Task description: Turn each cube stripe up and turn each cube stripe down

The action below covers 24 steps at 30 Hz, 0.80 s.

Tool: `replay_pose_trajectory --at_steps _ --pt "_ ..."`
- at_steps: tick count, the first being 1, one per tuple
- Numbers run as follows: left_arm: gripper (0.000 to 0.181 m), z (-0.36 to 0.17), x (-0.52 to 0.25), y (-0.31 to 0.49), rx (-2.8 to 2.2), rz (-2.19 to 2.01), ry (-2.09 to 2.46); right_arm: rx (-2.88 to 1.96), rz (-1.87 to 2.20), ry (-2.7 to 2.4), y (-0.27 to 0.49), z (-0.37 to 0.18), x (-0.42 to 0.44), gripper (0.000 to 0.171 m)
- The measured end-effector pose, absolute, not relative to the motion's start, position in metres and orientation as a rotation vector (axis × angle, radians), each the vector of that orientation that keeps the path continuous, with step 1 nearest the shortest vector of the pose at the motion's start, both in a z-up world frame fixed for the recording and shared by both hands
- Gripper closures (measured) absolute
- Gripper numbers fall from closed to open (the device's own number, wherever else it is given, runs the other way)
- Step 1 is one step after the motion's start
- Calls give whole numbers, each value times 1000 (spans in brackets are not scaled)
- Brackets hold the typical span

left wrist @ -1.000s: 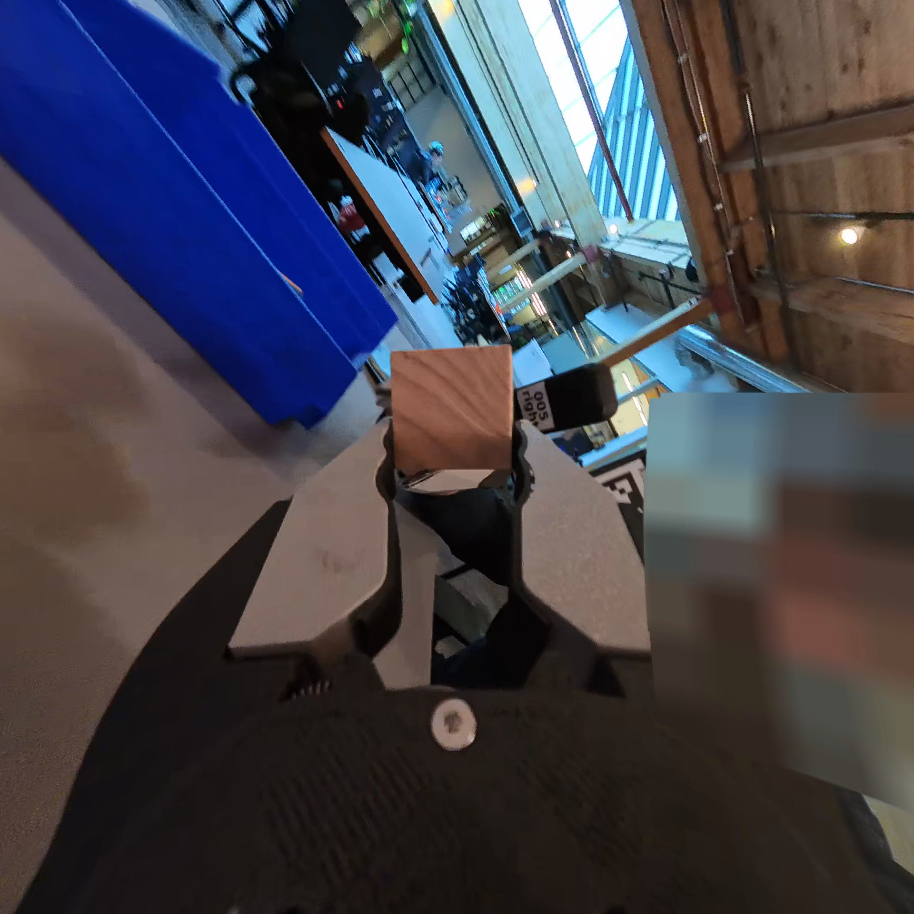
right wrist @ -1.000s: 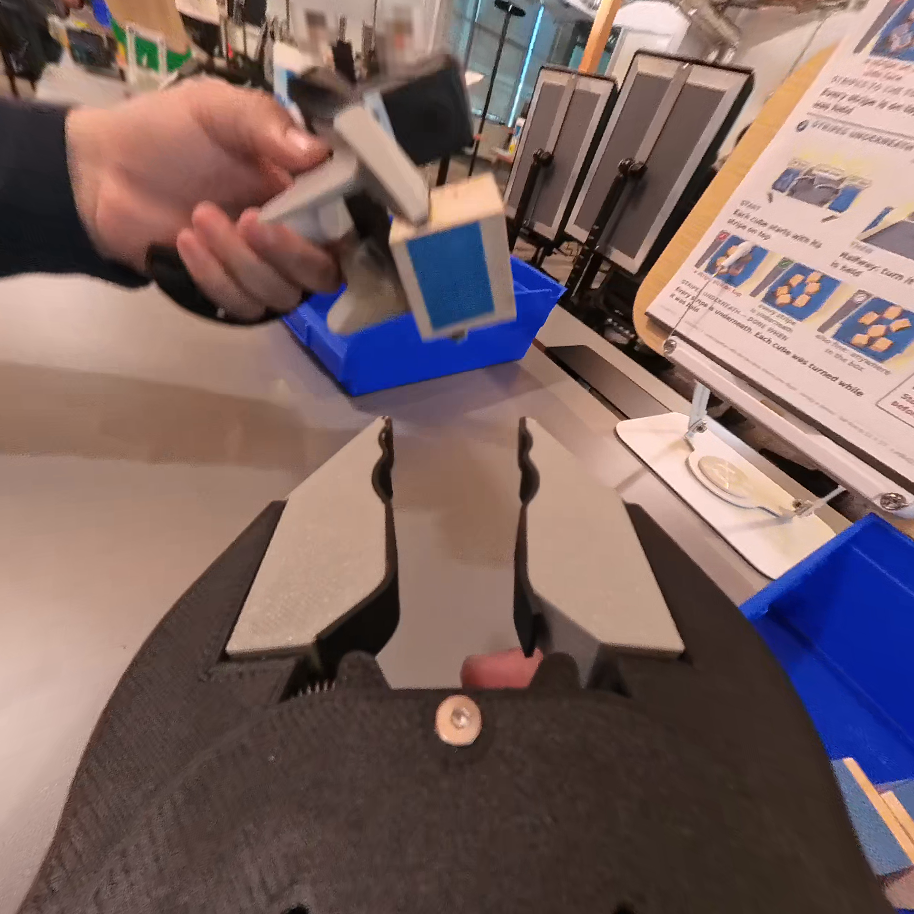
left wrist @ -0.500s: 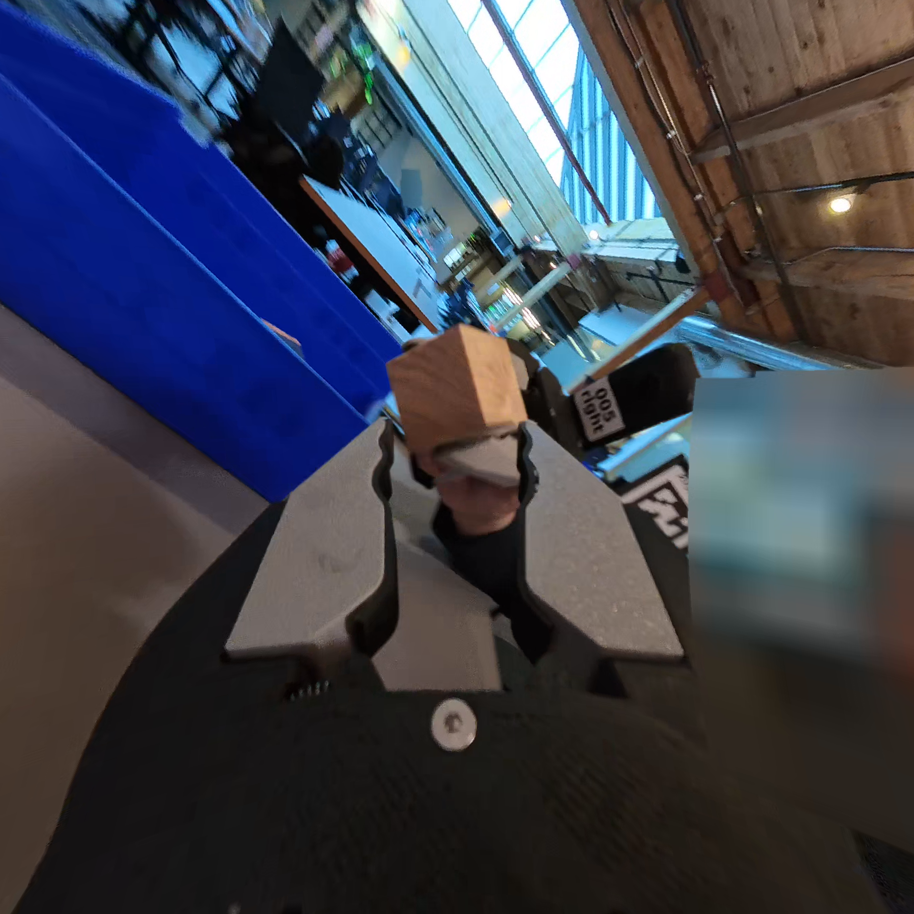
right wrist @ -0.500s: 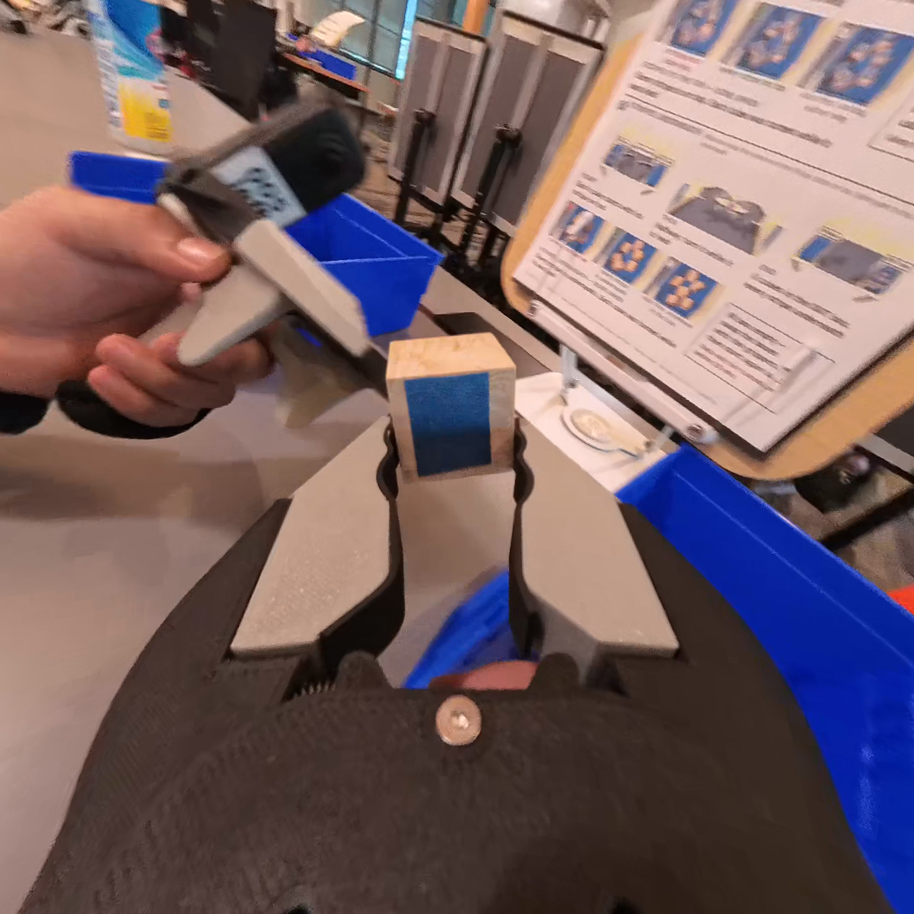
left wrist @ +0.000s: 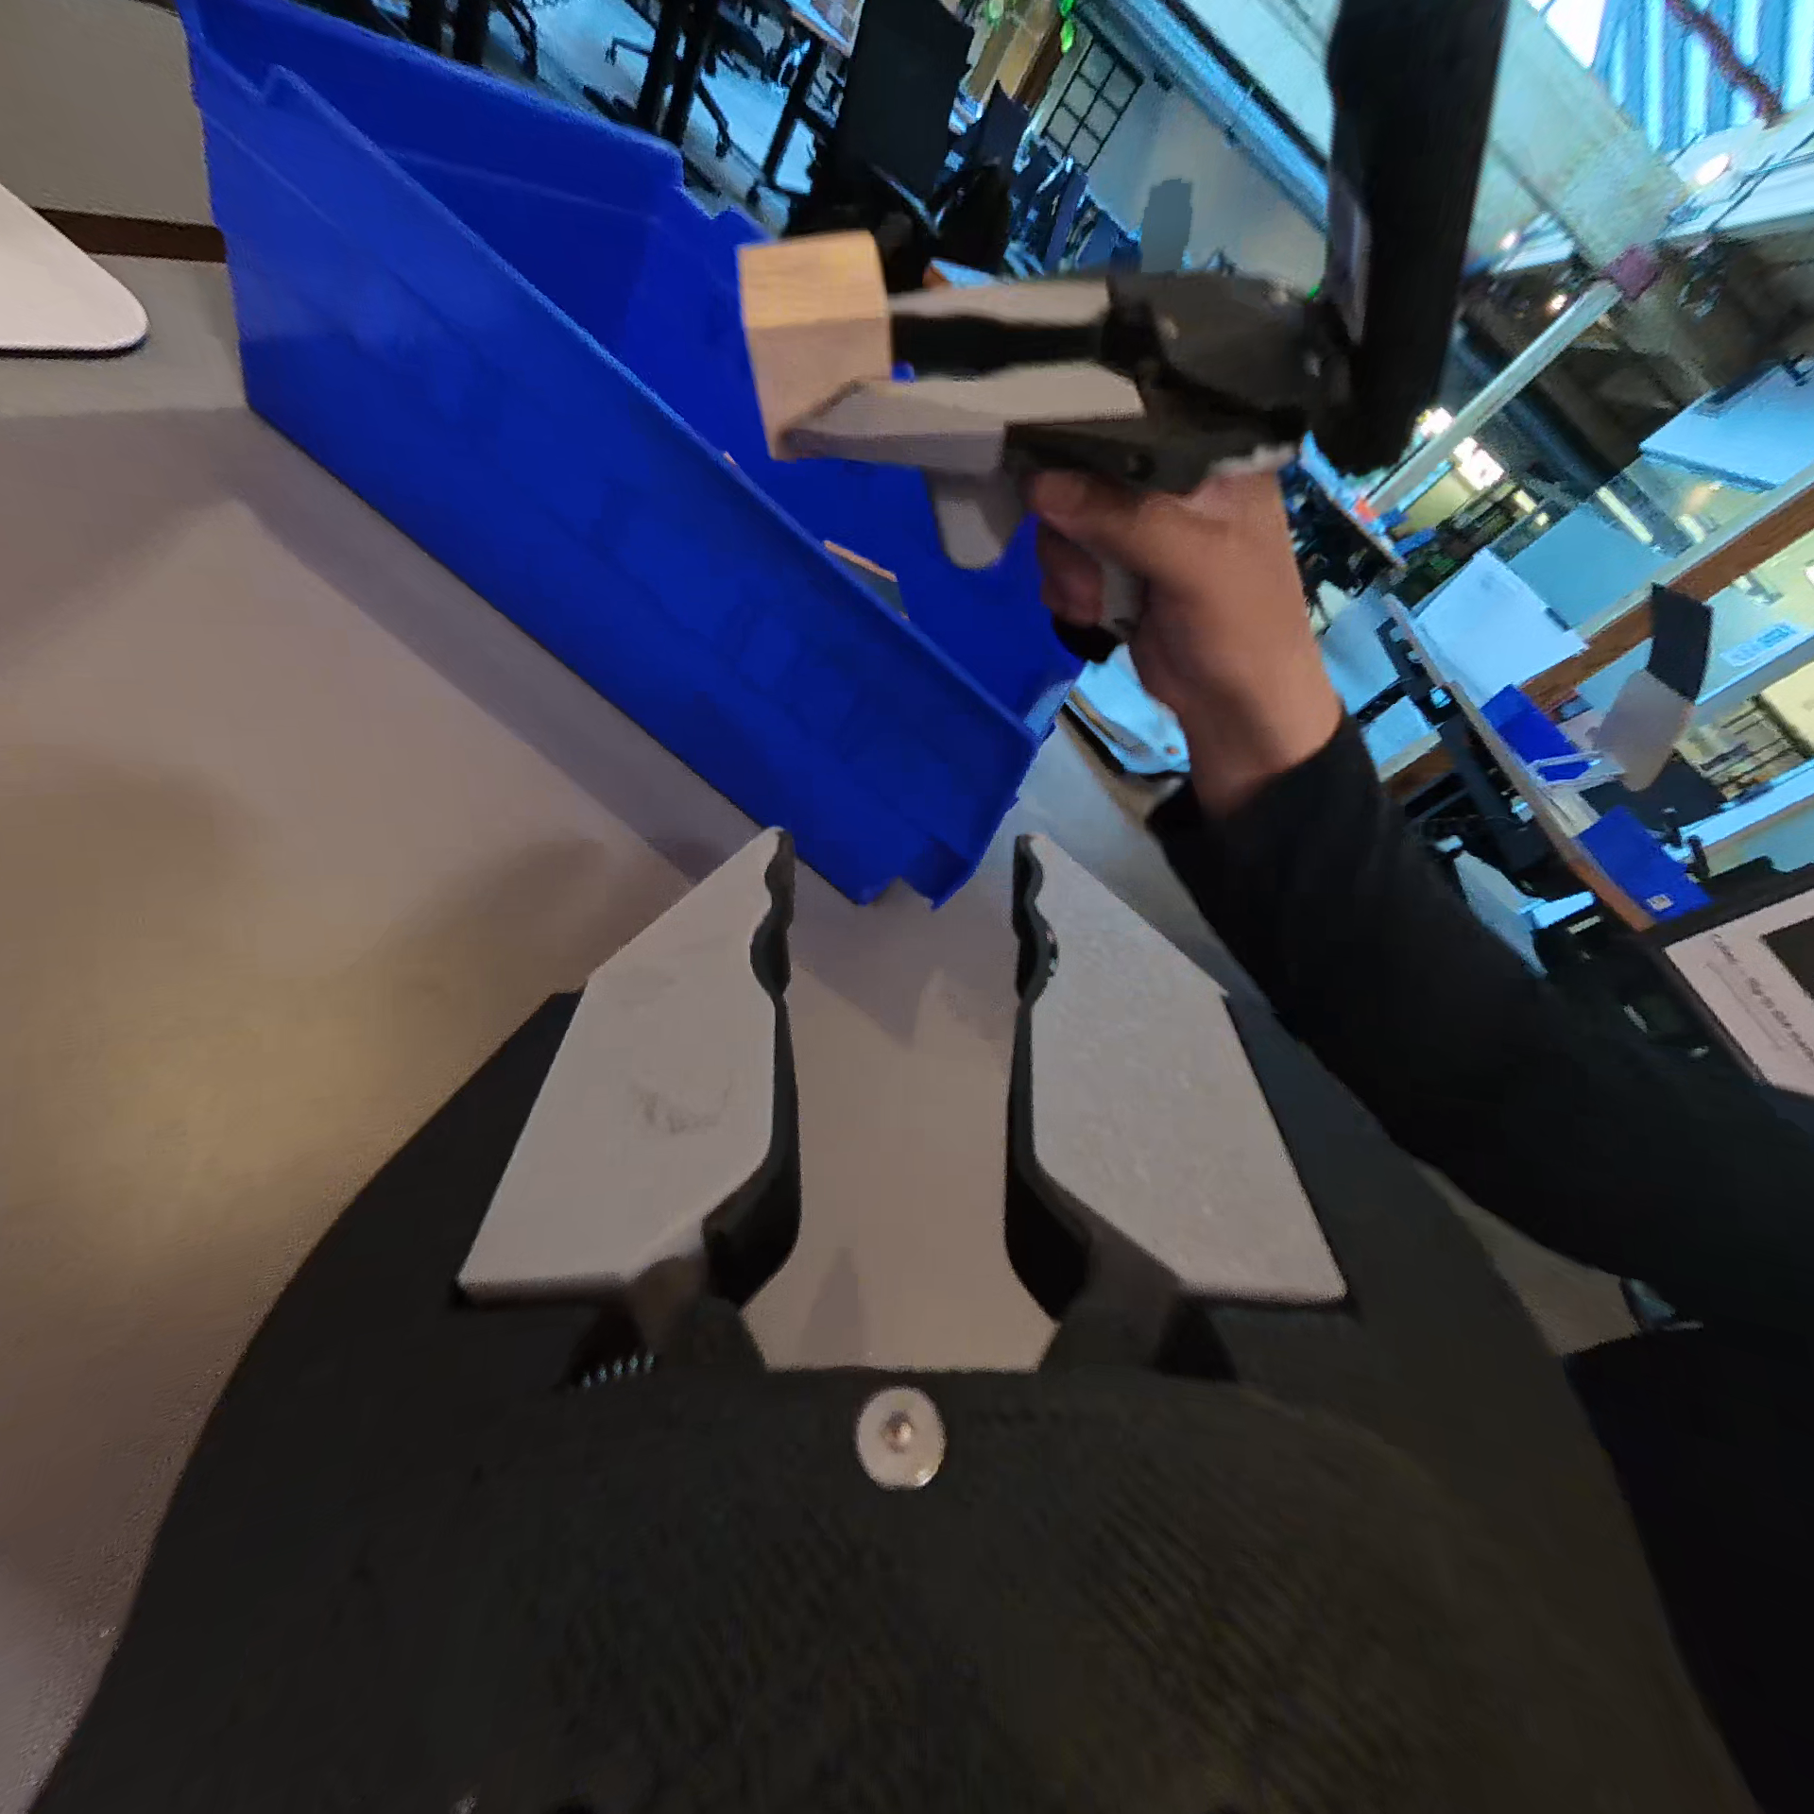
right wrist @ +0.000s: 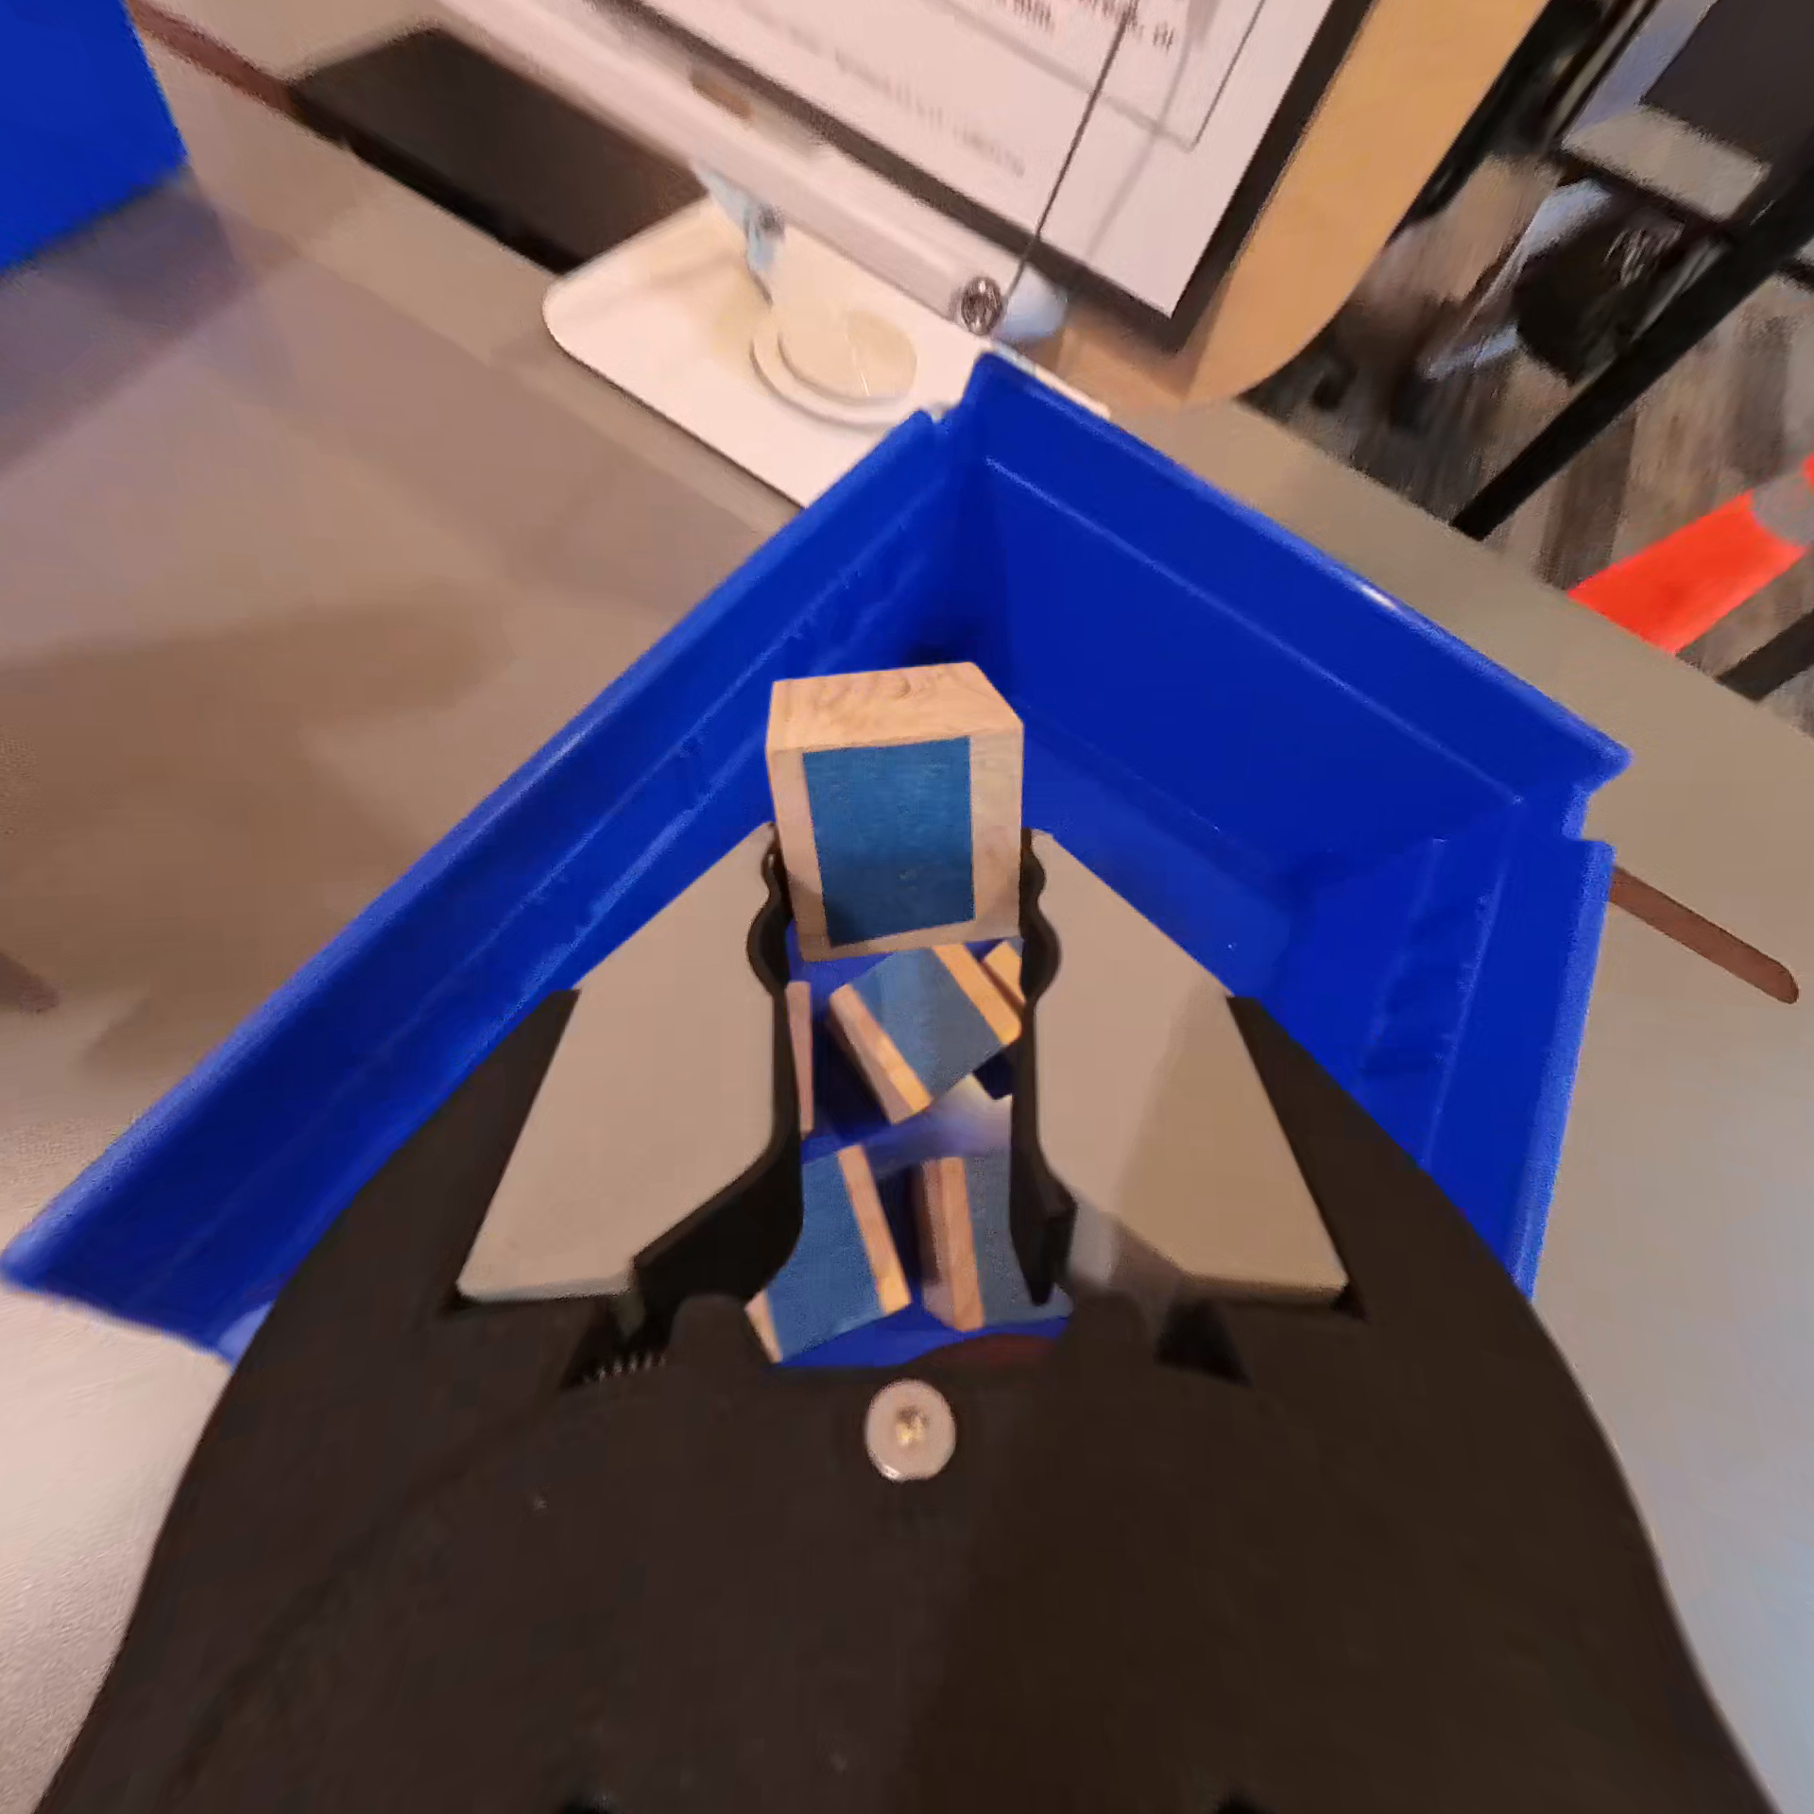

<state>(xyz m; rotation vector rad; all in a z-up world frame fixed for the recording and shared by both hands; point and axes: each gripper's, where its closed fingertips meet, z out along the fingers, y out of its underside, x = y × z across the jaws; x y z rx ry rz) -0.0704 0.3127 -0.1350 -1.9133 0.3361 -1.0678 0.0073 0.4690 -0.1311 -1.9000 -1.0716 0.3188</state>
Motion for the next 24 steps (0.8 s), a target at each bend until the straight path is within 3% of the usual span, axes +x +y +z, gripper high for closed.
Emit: replay_pose_trajectory --at_steps 11,24 --pt "139 -177 -87 317 -2081 -830 417 -2198 -19 -1319 519 -208 -8 128" --pt "139 -186 -96 321 -2114 -704 450 -2015 207 -1162 483 -140 29 132"
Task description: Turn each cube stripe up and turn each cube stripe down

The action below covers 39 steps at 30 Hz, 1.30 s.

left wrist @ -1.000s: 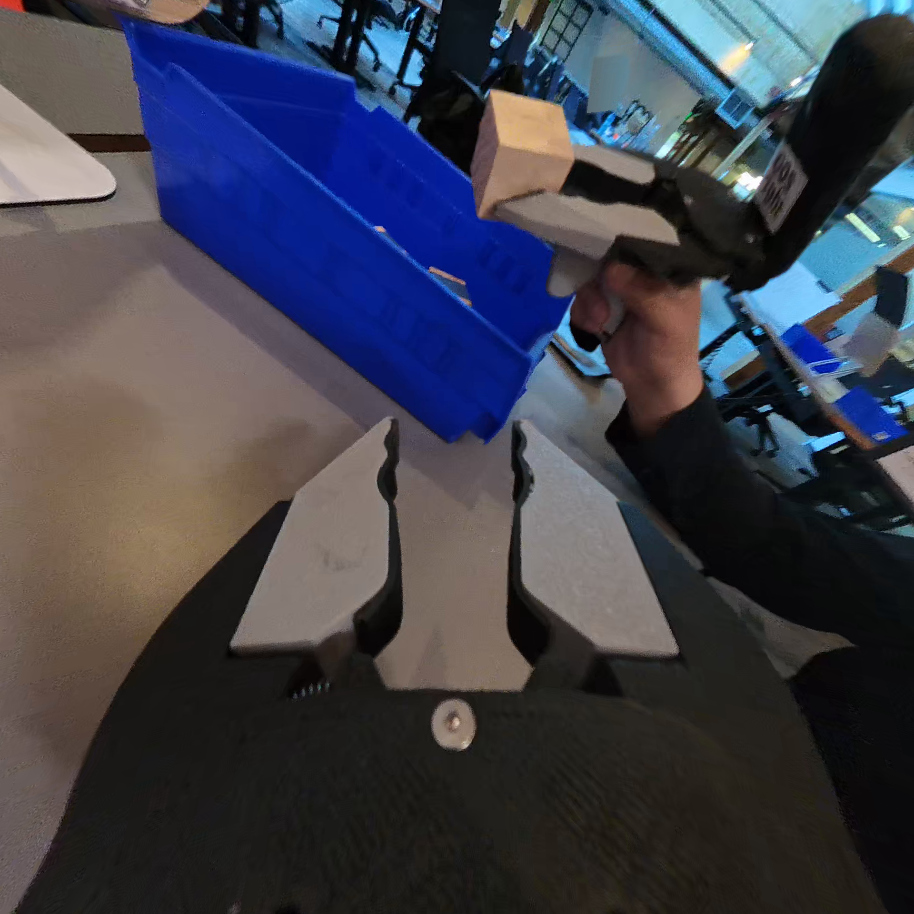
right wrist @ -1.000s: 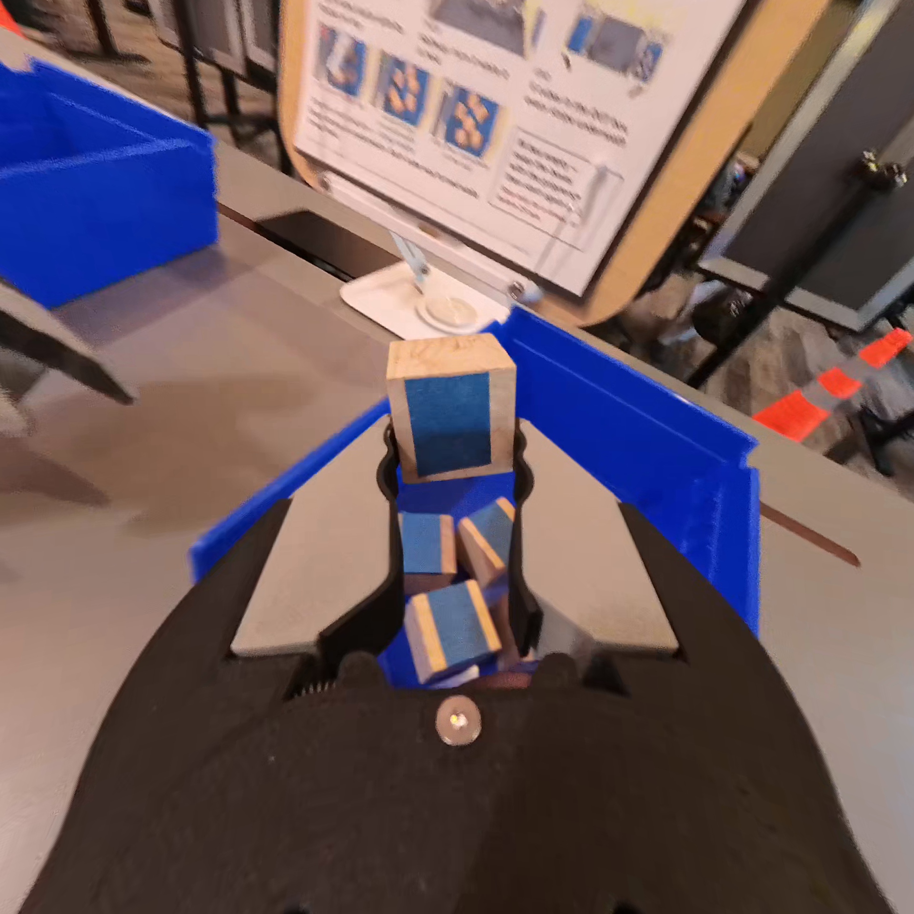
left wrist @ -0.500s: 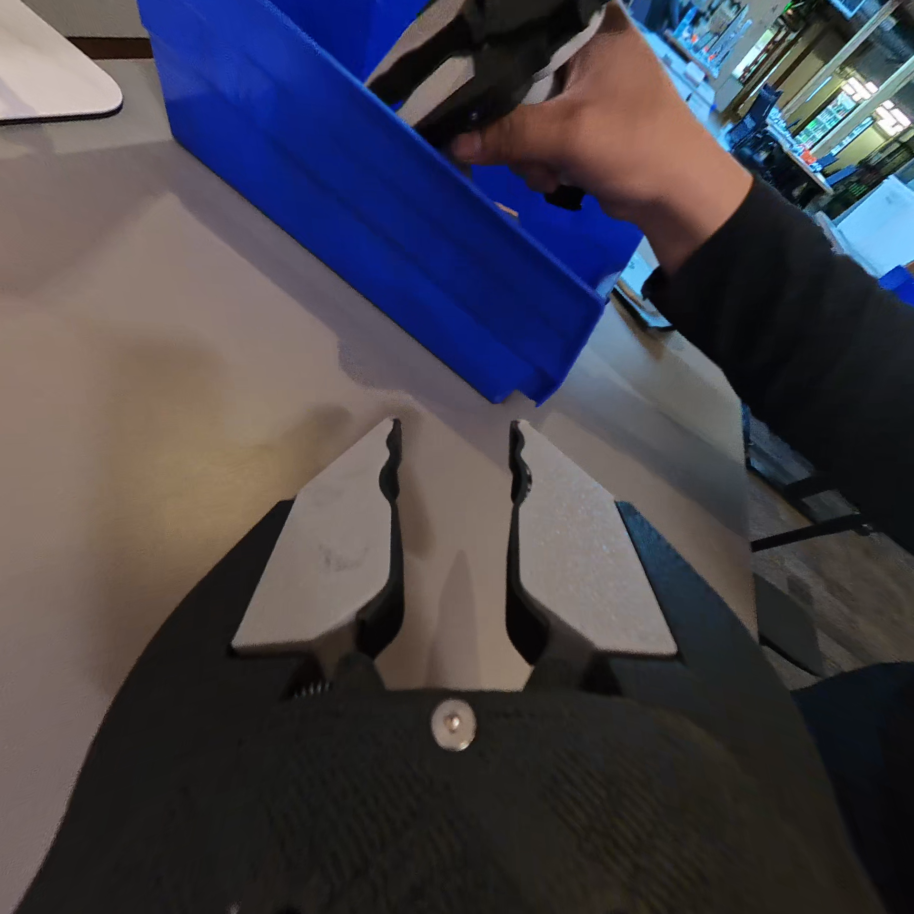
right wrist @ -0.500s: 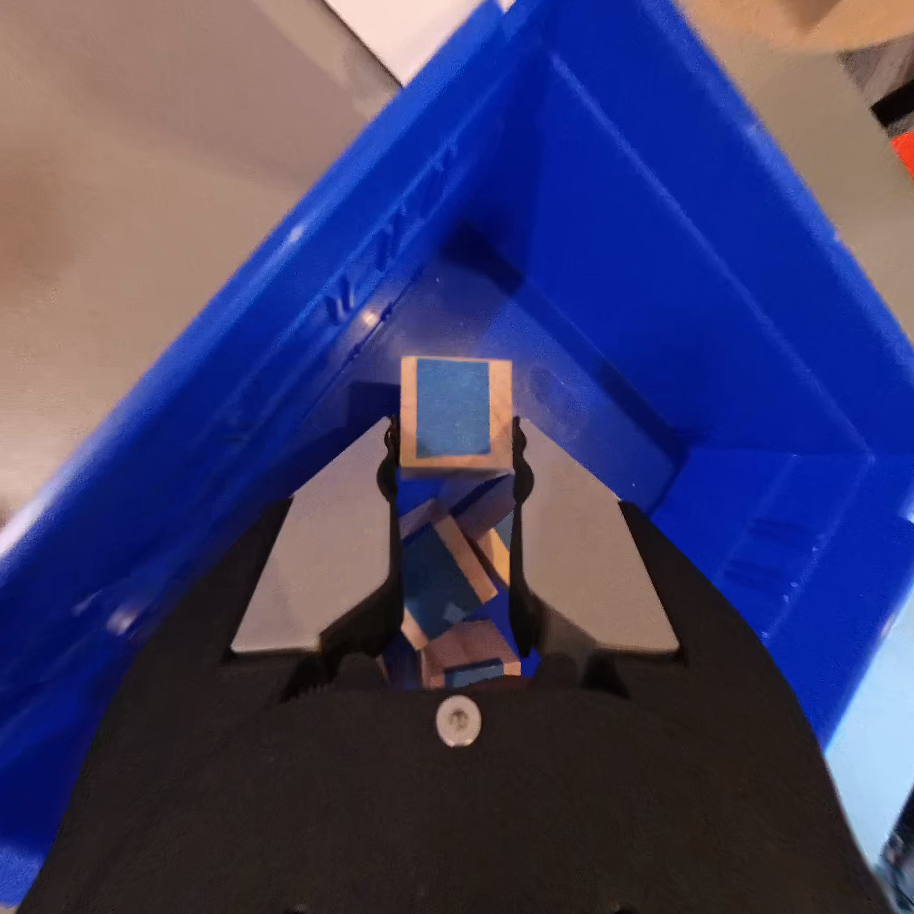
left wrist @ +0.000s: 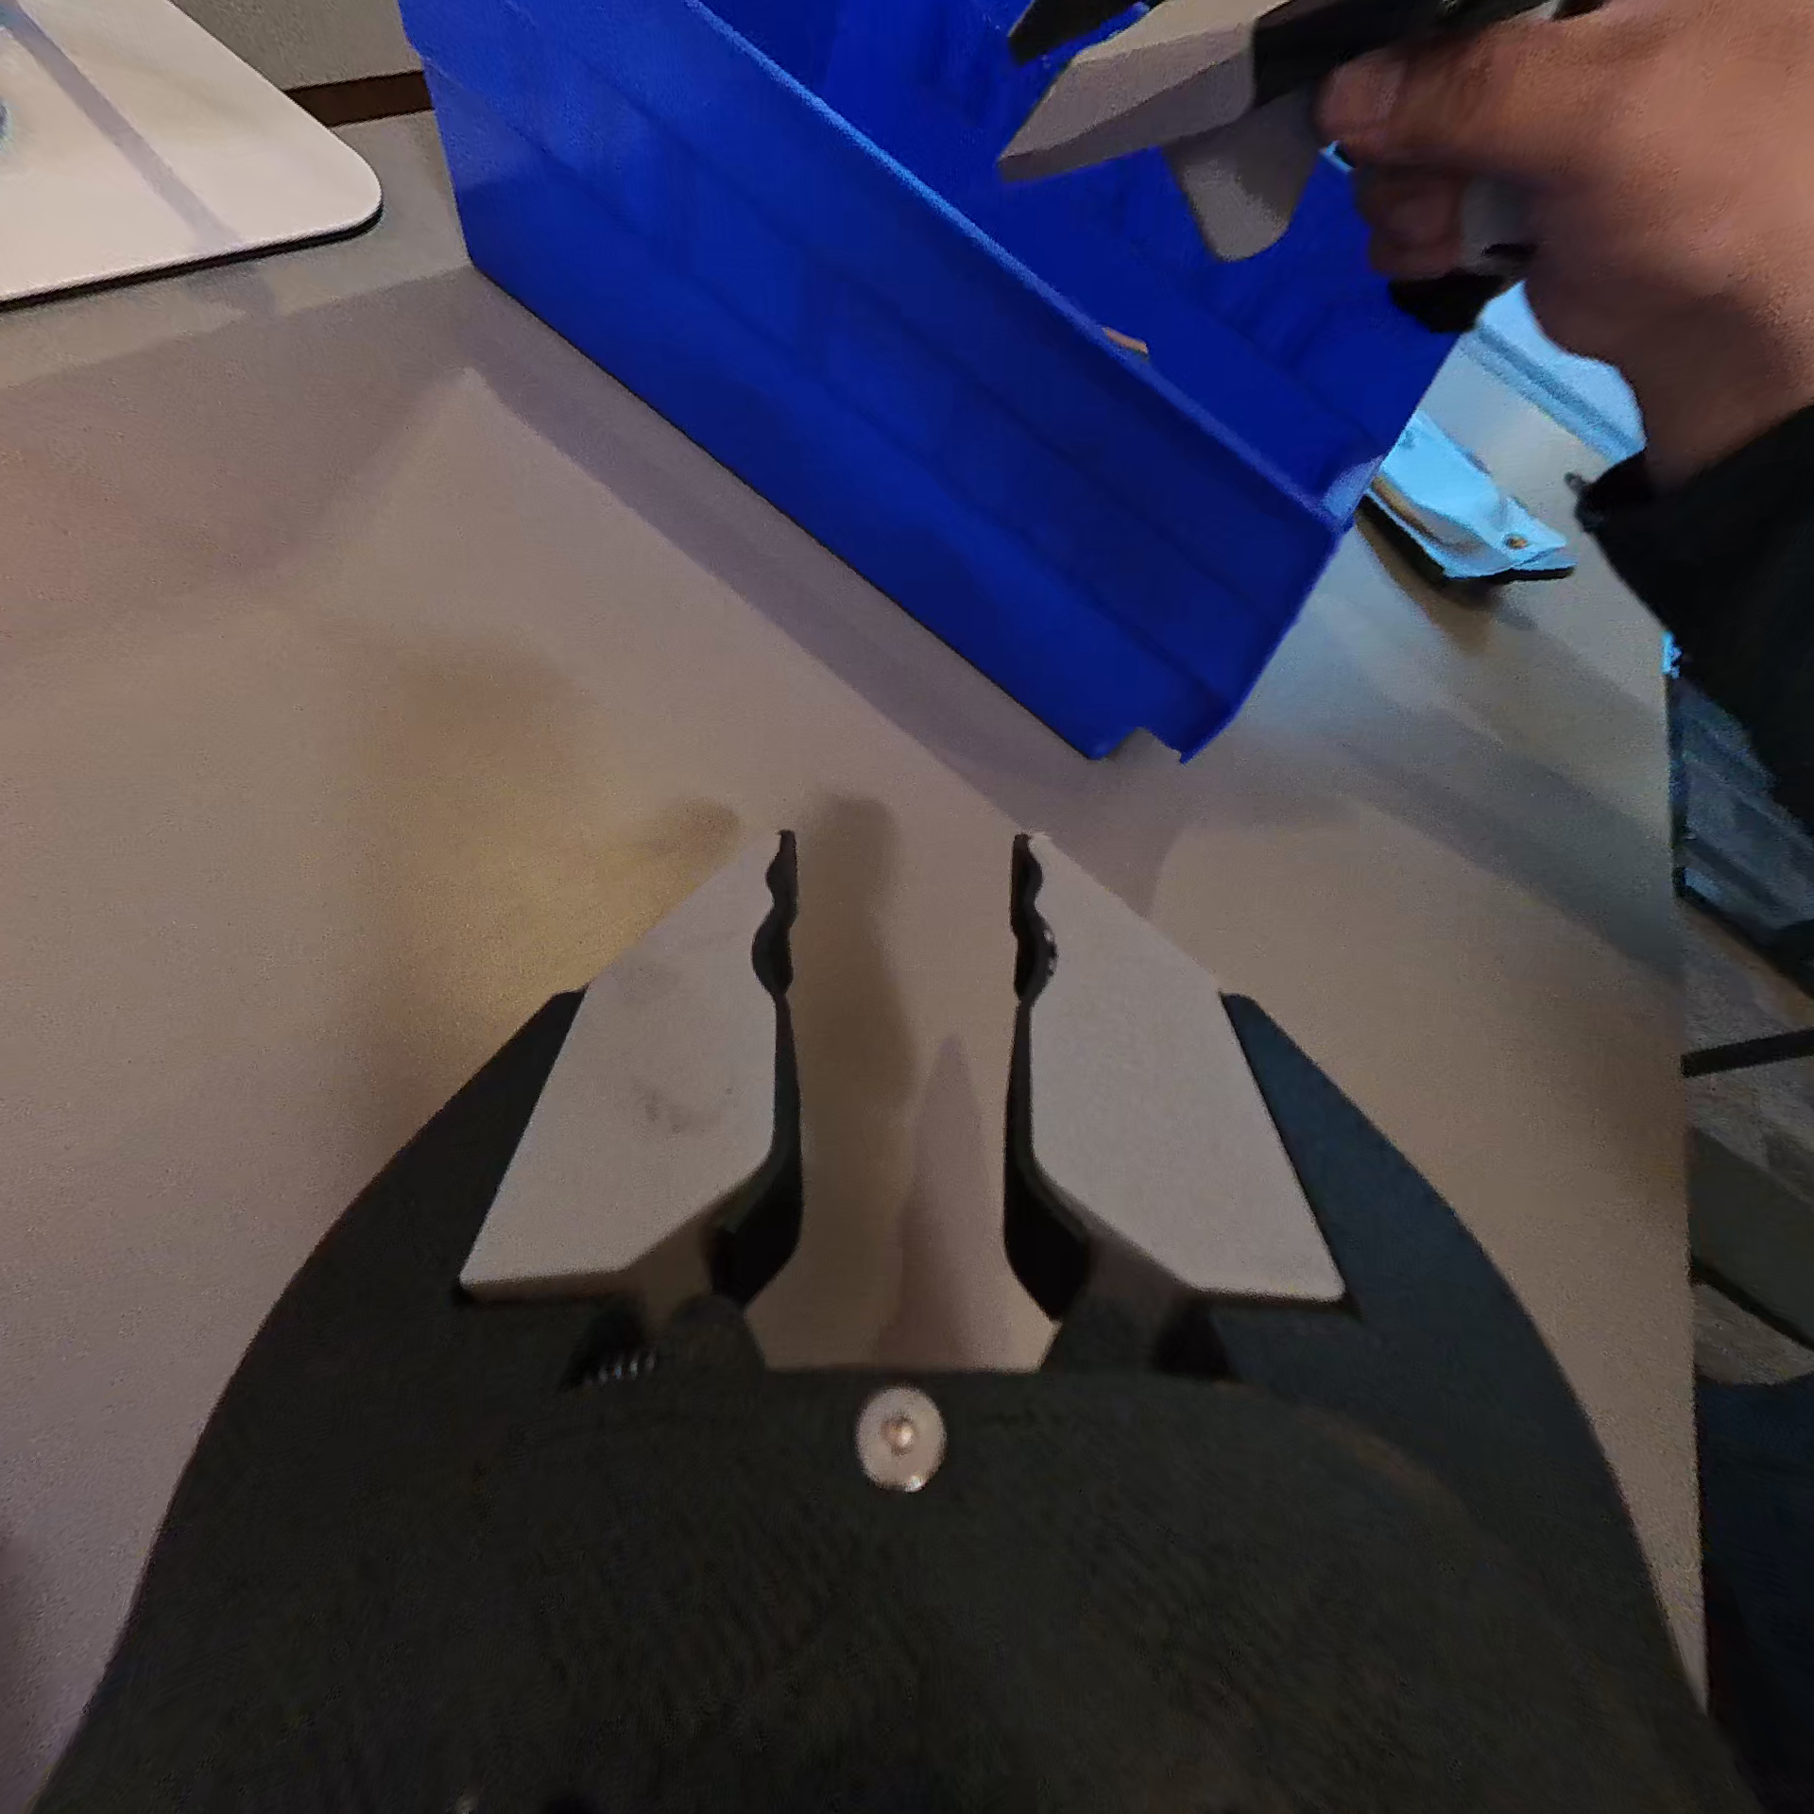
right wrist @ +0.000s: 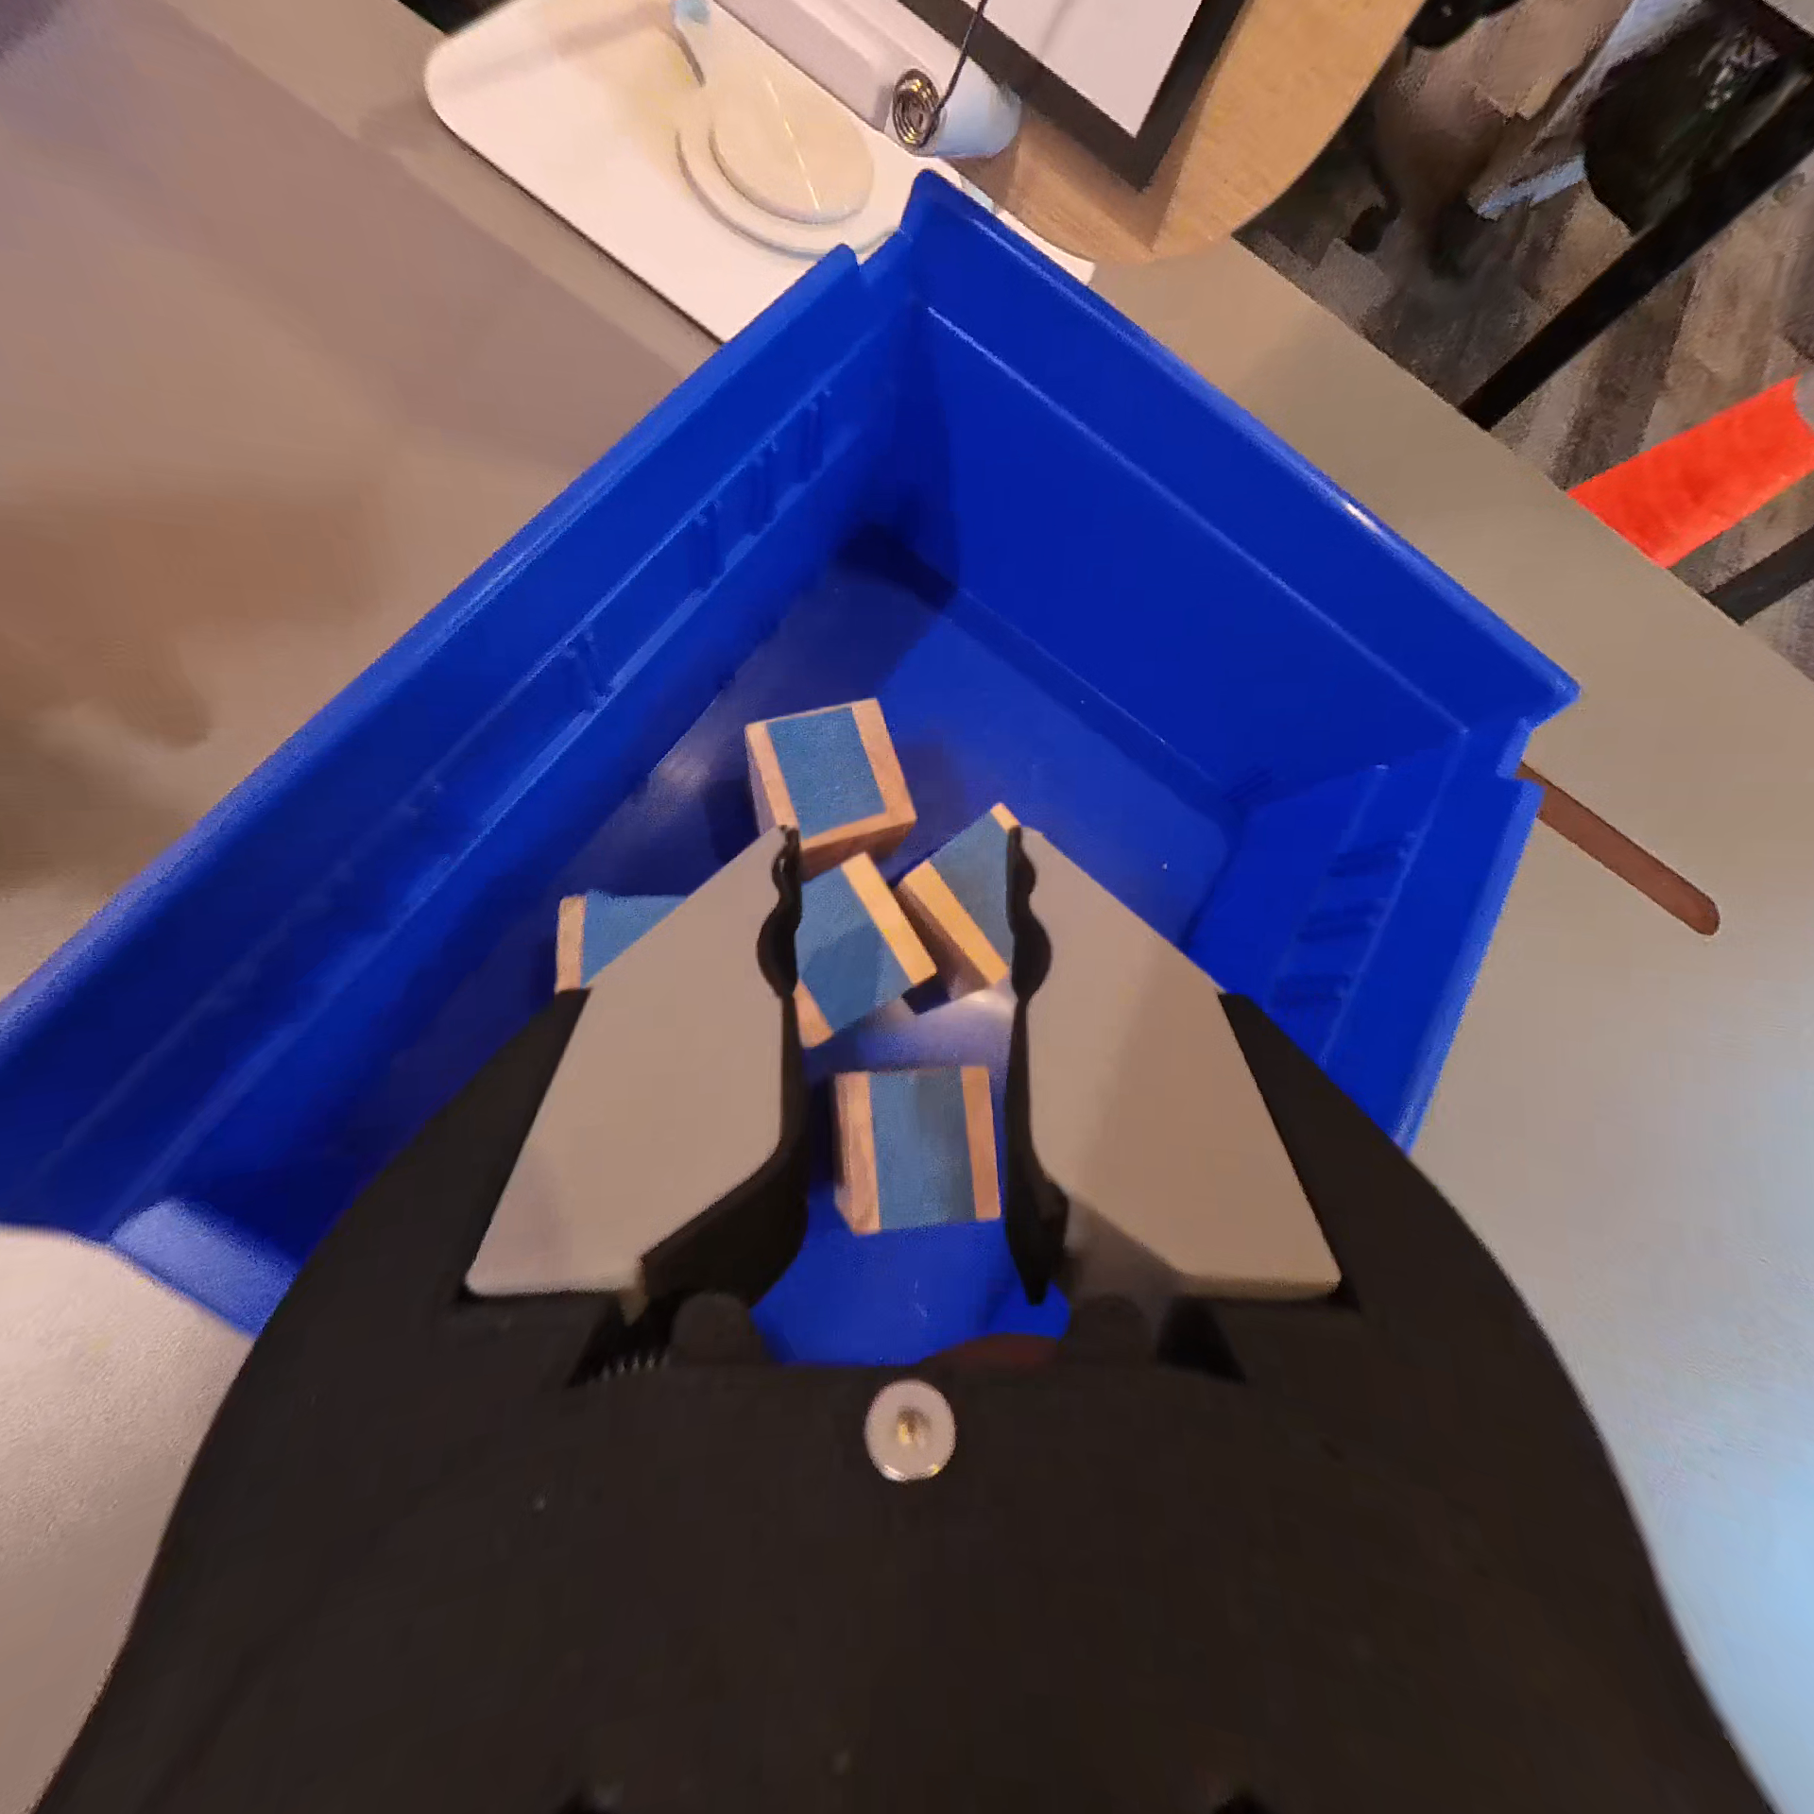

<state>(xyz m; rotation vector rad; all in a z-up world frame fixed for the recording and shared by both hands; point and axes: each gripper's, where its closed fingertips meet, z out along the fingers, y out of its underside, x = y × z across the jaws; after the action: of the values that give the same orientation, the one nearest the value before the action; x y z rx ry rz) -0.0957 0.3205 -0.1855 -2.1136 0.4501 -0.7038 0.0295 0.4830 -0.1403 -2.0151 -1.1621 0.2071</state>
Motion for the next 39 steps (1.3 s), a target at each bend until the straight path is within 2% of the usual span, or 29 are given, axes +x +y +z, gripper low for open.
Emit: replay_pose_trajectory --at_steps 9,11,14,19,21,24,26,27,28,30,32,39 --pt "136 -184 -85 307 -2107 -612 545 -1985 359 -1297 412 -146 60 127" --pt "130 -172 -79 288 -2077 -645 585 -1949 430 -1435 380 -155 58 119" --pt "124 -159 -79 245 -2093 -693 670 -1913 361 -1635 349 -174 68 118" --pt "119 -141 -175 200 -2213 -236 630 -1903 177 -1690 348 -190 80 112" --pt "126 -144 -226 181 -2322 -94 603 -1898 182 -1719 346 -196 77 107" --pt "122 -164 -295 164 -2509 46 553 -1877 112 -1784 350 -210 71 98" --pt "120 -189 -320 156 -2637 63 562 -1877 37 -1810 357 -219 68 101" --pt "156 -196 -324 156 -2658 46 598 -1887 4 -1827 359 -224 66 112" --pt "152 -201 -329 161 -2663 75 598 -1883 -18 -1844 361 -226 64 122" --pt "181 -211 -335 169 -2686 109 601 -1875 -46 -1880 360 -227 62 127" --pt "181 -229 -331 171 -2724 92 672 -1819 -105 -1945 356 -227 61 140" --pt "181 -235 -337 184 -2691 242 735 -1779 -104 -1960 343 -226 62 141"
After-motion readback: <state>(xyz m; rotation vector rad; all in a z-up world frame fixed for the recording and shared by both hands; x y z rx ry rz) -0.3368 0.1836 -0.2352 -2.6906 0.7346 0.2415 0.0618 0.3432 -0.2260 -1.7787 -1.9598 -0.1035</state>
